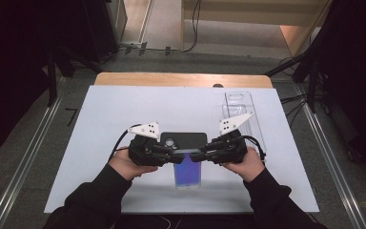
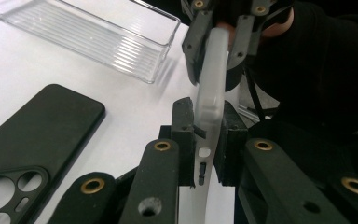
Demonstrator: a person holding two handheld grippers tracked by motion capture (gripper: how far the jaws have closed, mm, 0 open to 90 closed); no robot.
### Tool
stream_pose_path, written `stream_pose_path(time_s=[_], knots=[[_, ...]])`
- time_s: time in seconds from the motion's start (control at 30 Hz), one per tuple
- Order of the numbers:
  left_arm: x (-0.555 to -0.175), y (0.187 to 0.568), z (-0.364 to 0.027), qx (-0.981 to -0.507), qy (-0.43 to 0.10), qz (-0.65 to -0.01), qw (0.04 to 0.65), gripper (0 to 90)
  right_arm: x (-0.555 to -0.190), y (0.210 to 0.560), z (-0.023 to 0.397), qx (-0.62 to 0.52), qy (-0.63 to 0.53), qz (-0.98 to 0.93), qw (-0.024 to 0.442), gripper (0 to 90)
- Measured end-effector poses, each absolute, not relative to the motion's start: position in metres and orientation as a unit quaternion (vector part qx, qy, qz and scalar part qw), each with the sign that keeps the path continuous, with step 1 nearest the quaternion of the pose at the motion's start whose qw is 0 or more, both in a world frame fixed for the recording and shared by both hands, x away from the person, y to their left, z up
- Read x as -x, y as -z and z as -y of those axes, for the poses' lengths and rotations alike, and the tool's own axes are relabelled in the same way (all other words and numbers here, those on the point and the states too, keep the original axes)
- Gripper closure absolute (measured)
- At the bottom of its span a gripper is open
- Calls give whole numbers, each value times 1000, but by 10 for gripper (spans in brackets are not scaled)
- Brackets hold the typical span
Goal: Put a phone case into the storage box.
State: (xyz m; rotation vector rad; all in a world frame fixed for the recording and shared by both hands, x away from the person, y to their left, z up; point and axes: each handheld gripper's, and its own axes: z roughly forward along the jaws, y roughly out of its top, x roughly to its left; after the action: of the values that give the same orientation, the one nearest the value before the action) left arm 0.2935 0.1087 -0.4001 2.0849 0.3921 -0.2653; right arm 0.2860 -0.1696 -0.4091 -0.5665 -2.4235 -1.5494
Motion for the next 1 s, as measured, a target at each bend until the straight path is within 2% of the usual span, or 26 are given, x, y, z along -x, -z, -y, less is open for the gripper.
stream_pose_path(time_s=[0.07, 0.2, 0.43, 0.6, 0.73, 0.87, 1.0], knots=[[-294, 399, -109, -854, 113, -165, 481, 814, -287, 408, 172, 196, 530, 818, 104, 654], [-295, 397, -111, -850, 108, -178, 484, 813, -287, 407, 175, 216, 539, 810, 77, 509], [-300, 395, -118, -839, 82, -226, 488, 811, -287, 410, 180, 250, 540, 803, 39, 356], [-304, 393, -123, -830, 66, -259, 489, 811, -287, 412, 177, 267, 529, 805, 28, 330], [-305, 391, -126, -821, 53, -291, 488, 811, -286, 415, 173, 279, 525, 804, 18, 267], [-304, 388, -127, -814, 27, -311, 491, 810, -286, 419, 170, 286, 521, 804, 17, 256], [-304, 387, -128, -809, 13, -325, 490, 810, -285, 420, 168, 295, 523, 799, 16, 204]])
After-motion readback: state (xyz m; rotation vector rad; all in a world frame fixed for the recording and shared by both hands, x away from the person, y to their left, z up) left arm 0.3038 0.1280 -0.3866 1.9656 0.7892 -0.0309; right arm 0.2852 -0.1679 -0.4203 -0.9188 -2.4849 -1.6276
